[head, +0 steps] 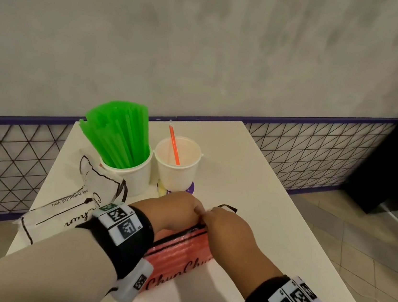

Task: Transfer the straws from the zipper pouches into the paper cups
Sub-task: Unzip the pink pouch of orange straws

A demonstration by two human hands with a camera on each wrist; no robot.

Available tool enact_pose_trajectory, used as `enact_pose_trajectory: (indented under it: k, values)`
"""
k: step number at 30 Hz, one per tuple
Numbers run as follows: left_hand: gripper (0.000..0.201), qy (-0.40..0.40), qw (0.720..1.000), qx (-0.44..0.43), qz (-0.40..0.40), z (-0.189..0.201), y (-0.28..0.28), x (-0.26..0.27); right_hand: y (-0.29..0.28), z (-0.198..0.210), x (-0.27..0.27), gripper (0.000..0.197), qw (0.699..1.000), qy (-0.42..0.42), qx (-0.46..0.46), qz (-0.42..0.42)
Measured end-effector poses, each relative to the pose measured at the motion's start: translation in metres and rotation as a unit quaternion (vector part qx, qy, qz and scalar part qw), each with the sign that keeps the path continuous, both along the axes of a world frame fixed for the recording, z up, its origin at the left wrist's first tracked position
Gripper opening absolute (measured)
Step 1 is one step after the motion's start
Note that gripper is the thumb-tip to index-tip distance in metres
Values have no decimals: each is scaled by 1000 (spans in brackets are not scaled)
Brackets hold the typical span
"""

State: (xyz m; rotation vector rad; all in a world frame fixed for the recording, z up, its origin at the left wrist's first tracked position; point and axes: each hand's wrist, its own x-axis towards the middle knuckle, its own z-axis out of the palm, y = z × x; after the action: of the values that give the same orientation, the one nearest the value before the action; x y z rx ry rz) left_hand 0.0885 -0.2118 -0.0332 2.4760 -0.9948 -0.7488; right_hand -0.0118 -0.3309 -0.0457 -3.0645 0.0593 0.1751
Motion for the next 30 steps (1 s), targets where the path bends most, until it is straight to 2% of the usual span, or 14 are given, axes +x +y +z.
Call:
enact_pose_trajectory:
  k: [1,3,6,10,13,16,19,22,25,28,30]
  values:
    - [25,-5,1000,-2,9,0,3,-3,1,0,1,32,1000,-10,11,2]
    - [22,-52,999,5,12,-1,3,-6,3,0,2,21,999,-25,48,-2]
    - [19,-113,993,20,-3,-2,1,-8,4,5,0,17,997,-5,75,18]
    - [38,-165,986,27,-9,-8,2,-1,-4,20,-14,16,980,66,113,149]
    - [46,-169,986,1,16,-13,8,3,-9,27,-24,14,966,115,83,215]
    - [56,-156,986,-46,-25,-19,12,1,0,24,-22,33,977,30,-22,209]
    - [60,-141,983,-81,-85,-17,15,-3,19,19,-11,38,986,-16,-43,159]
    - [59,-130,982,-94,-98,-11,24,0,31,12,-3,24,990,36,14,134]
    - [35,-126,986,-85,-74,-9,35,10,26,14,-7,25,981,83,103,145]
    - [25,-138,989,-48,-37,-7,41,22,25,26,-18,24,943,181,157,232]
    - [32,-176,983,-45,-33,-5,45,27,29,29,-24,22,912,271,145,273]
